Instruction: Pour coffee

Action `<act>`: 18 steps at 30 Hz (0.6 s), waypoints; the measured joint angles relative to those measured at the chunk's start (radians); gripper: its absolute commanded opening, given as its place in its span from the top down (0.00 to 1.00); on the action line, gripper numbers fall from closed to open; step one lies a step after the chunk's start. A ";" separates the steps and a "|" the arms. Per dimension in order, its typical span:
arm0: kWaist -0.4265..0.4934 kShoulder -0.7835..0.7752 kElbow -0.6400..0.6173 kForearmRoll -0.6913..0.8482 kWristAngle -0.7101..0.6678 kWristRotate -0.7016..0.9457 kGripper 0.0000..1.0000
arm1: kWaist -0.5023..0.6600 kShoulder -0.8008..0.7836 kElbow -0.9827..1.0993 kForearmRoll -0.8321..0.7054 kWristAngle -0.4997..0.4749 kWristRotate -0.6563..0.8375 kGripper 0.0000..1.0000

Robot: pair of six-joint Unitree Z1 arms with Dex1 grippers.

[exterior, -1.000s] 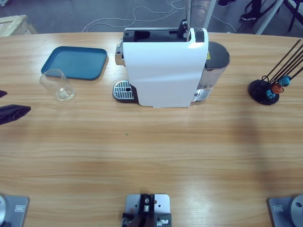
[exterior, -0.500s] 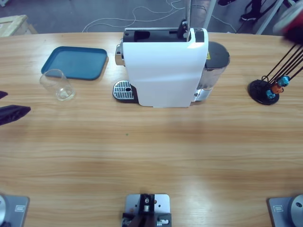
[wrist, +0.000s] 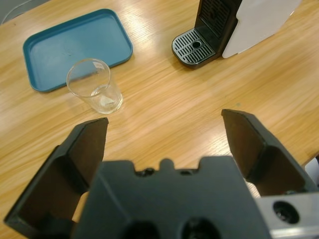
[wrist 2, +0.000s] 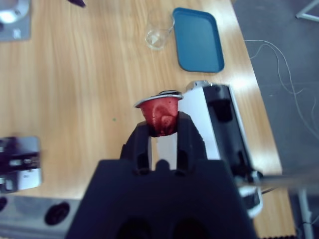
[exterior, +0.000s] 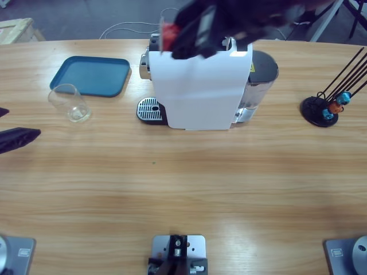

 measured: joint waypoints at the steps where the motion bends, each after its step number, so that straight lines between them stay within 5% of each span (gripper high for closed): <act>1: 0.000 0.000 0.000 0.000 0.000 0.001 0.03 | 0.000 0.034 -0.035 0.021 -0.003 -0.033 0.96; 18: 0.000 0.000 0.001 0.000 0.000 0.002 0.04 | -0.074 0.212 -0.244 0.092 -0.150 -0.171 0.96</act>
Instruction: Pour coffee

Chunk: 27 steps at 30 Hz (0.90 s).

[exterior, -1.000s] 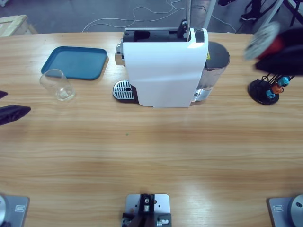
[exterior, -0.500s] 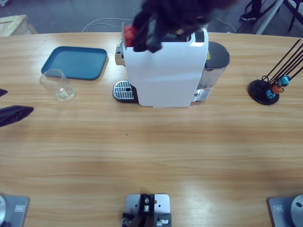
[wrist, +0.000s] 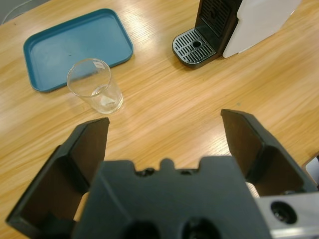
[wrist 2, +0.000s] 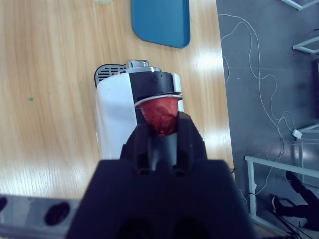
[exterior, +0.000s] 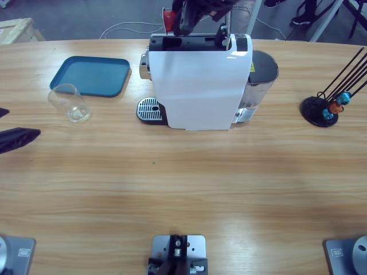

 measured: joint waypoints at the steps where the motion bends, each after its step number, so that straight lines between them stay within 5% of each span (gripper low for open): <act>1: 0.000 0.000 0.000 0.000 0.000 0.000 0.04 | 0.000 0.003 -0.002 0.001 0.000 0.000 0.96; 27: 0.000 -0.017 0.001 0.000 0.000 0.000 0.05 | 0.000 0.091 -0.088 0.074 -0.005 0.046 0.96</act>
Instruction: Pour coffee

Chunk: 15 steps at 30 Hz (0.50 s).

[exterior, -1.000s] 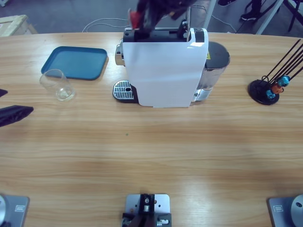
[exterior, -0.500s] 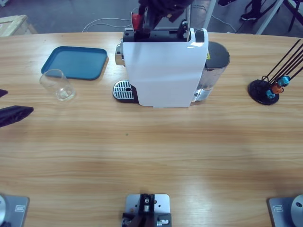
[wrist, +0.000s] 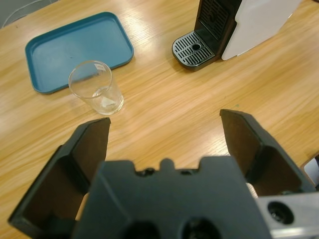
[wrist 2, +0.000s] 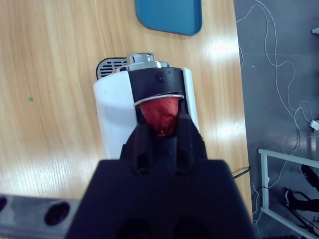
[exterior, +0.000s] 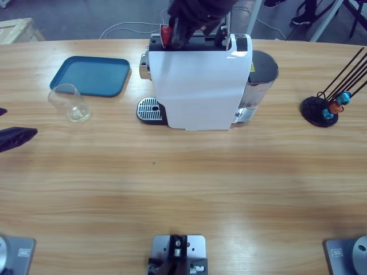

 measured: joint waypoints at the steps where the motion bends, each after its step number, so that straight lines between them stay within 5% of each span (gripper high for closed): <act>1: 0.000 -0.001 0.000 0.000 0.000 0.000 0.05 | 0.000 0.003 -0.005 0.005 0.000 0.001 0.96; 15: 0.000 -0.010 0.000 0.000 0.000 0.000 0.06 | 0.000 0.029 -0.076 0.087 -0.007 0.007 0.95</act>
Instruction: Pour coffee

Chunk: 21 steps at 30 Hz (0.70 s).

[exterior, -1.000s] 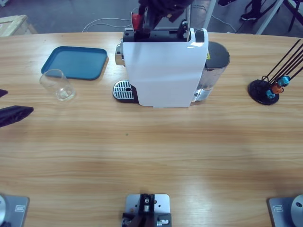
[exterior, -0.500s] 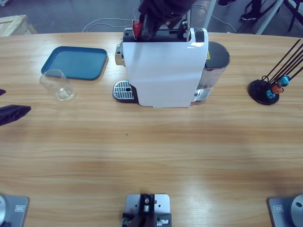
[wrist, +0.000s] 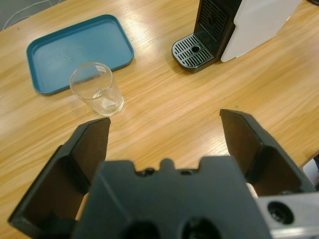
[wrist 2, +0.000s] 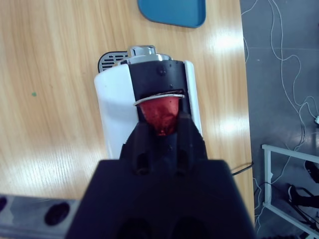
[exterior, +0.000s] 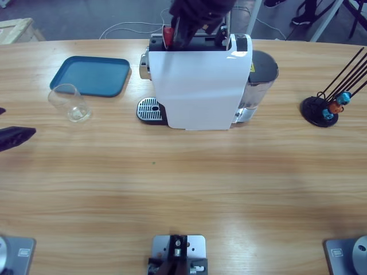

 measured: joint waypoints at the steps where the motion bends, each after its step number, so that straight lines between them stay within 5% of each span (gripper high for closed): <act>1: 0.000 -0.002 0.000 0.000 0.000 0.000 0.06 | 0.000 0.003 -0.008 0.009 0.000 0.000 0.95; 8: 0.000 -0.006 0.003 0.000 0.000 0.000 0.06 | 0.000 0.022 -0.052 0.051 0.000 0.000 0.94; 9: 0.000 -0.006 0.003 0.000 0.000 0.000 0.06 | 0.000 0.023 -0.054 0.053 0.000 0.000 0.80; 10: 0.000 -0.006 0.003 0.000 0.000 0.000 0.06 | 0.000 0.025 -0.057 0.055 0.000 0.000 0.53; 12: 0.000 -0.006 0.003 0.000 0.000 0.000 0.06 | 0.000 0.029 -0.069 0.065 0.000 0.000 0.30; 15: 0.000 -0.006 0.004 0.000 0.000 0.000 0.06 | 0.000 0.042 -0.095 0.089 0.000 0.003 0.14; 21: 0.000 -0.007 0.004 0.000 0.000 0.000 0.07 | -0.003 0.077 -0.175 0.155 0.000 0.010 0.03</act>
